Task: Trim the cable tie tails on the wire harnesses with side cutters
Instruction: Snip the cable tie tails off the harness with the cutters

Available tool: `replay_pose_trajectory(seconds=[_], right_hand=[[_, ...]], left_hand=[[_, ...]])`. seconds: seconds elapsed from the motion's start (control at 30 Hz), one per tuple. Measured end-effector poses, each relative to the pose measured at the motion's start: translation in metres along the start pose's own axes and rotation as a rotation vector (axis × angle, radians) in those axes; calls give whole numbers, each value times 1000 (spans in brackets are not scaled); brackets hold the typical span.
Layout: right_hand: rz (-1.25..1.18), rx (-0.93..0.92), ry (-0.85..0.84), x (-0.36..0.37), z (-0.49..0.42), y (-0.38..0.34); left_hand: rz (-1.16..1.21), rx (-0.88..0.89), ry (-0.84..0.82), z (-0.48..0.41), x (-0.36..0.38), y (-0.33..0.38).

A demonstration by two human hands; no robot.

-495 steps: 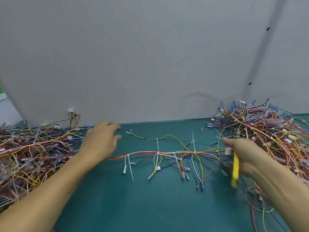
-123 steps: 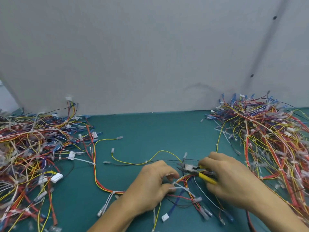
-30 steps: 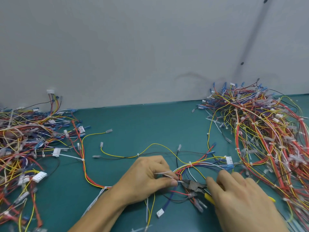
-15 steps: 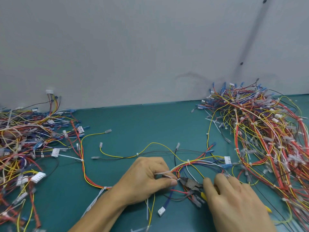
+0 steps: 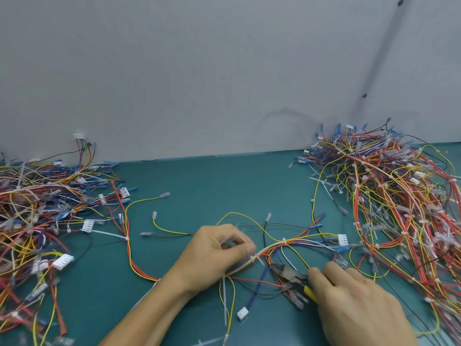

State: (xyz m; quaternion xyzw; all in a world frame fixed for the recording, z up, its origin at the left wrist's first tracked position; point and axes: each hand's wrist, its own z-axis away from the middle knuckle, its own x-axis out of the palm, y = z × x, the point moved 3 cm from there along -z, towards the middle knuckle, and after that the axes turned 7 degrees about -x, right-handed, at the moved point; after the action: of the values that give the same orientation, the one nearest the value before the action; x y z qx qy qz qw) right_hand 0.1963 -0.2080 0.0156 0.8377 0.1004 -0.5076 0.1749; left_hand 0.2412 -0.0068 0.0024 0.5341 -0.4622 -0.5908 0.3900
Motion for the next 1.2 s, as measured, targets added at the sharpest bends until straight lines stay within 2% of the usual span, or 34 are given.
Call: replay_pose_trajectory(seconds=[0.1, 0.2, 0.23, 0.3, 0.4, 0.5, 0.53, 0.6, 0.63, 0.67, 0.77, 0.97, 1.2], right_hand=[[-71, 73, -74, -4, 0, 7], [-151, 45, -211, -17, -9, 10], [-134, 20, -273, -22, -15, 8], [-140, -53, -289, -26, -21, 9], [-213, -133, -322, -28, -39, 3], [-259, -202, -315, -24, -58, -6], [-275, -213, -314, -21, -63, -9], [-302, -208, -313, -13, -71, -12], [-322, -193, -311, -8, -72, -13], [-336, -178, -307, -3, -72, -13], [-383, -158, -278, 11, -68, -14], [-478, -178, -247, 24, -60, -23], [-690, -197, -255, 30, -58, -37]], left_hand=[[378, -174, 90, -1, -8, 0], [729, -248, 93, 1, -19, 5], [815, -266, 82, 2, -22, 7], [878, -318, 64, 3, -29, 7], [758, -391, 88, 9, -37, 7], [553, -356, 147, 18, -44, 5], [392, -302, 162, 22, -48, 4], [-139, -132, 140, 33, -52, 1], [-377, -66, 87, 37, -48, -1], [-519, -24, 23, 41, -43, -2], [-509, -5, -81, 46, -29, -4], [-559, 107, 20, 39, -32, -1], [-550, 152, 33, 36, -28, -4]])
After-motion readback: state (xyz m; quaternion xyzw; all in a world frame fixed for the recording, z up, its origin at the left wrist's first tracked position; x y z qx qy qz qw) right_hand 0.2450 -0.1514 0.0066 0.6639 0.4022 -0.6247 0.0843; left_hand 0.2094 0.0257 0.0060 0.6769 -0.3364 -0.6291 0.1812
